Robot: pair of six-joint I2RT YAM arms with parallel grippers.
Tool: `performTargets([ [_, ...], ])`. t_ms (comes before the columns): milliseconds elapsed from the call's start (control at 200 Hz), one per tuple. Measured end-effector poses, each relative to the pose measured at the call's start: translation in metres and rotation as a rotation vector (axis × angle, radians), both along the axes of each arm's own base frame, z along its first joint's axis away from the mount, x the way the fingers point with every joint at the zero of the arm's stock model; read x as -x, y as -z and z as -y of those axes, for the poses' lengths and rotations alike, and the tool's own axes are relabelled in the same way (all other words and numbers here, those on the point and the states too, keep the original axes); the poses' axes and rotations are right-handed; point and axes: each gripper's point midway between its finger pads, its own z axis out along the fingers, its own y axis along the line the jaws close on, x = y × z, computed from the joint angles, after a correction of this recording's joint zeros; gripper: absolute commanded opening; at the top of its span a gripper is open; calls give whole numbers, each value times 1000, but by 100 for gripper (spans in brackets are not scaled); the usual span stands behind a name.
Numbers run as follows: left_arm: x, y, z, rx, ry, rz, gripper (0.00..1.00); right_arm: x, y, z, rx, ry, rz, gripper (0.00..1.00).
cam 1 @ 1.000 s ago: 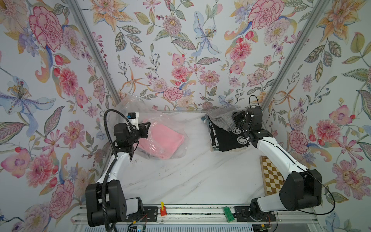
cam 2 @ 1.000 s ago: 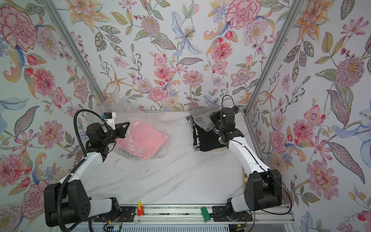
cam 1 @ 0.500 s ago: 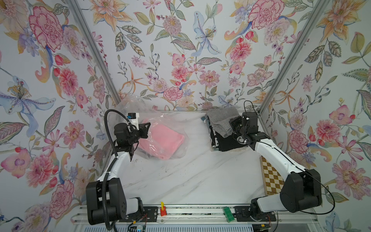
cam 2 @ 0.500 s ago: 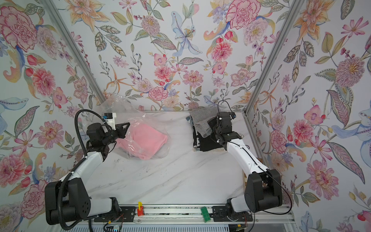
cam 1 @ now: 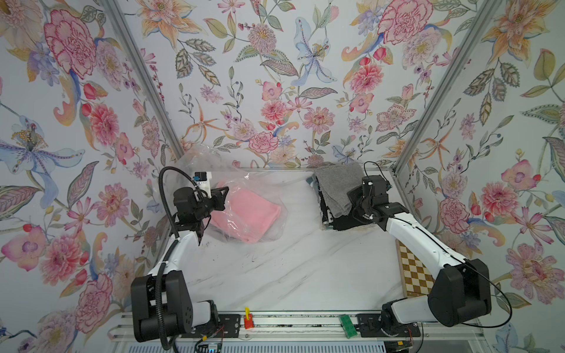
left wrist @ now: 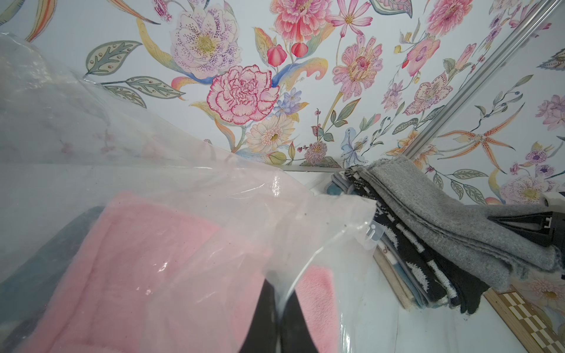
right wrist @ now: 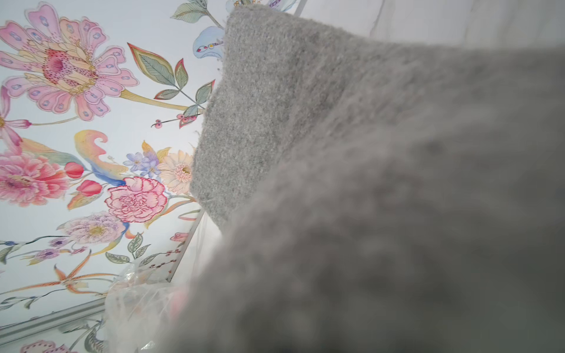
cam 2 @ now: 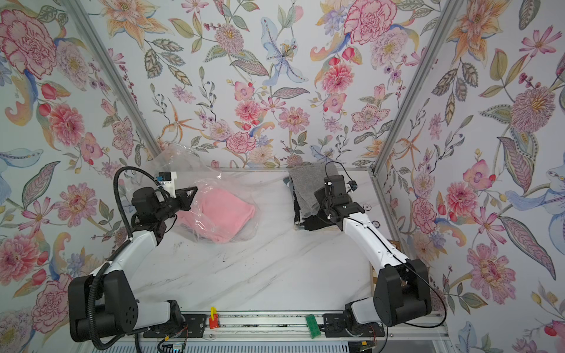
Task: Take the blanket out of the vacuum bag
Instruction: Place the blanket at the center of the board.
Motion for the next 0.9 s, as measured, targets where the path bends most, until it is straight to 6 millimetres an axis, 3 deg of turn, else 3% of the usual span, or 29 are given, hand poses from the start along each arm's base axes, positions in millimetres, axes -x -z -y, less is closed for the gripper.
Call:
performTargets([
  [215, 0, 0, 0, 0, 0, 0, 2, 8, 3, 1, 0, 19, -24, 10],
  [430, 0, 0, 0, 0, 0, 0, 2, 15, 20, 4, 13, 20, -65, 12],
  [721, 0, 0, 1, 2, 4, 0, 2, 33, 63, 4, 39, -19, -141, 23],
  [901, -1, 1, 1, 2, 8, 0, 2, 38, 72, -1, 56, -69, -141, 32],
])
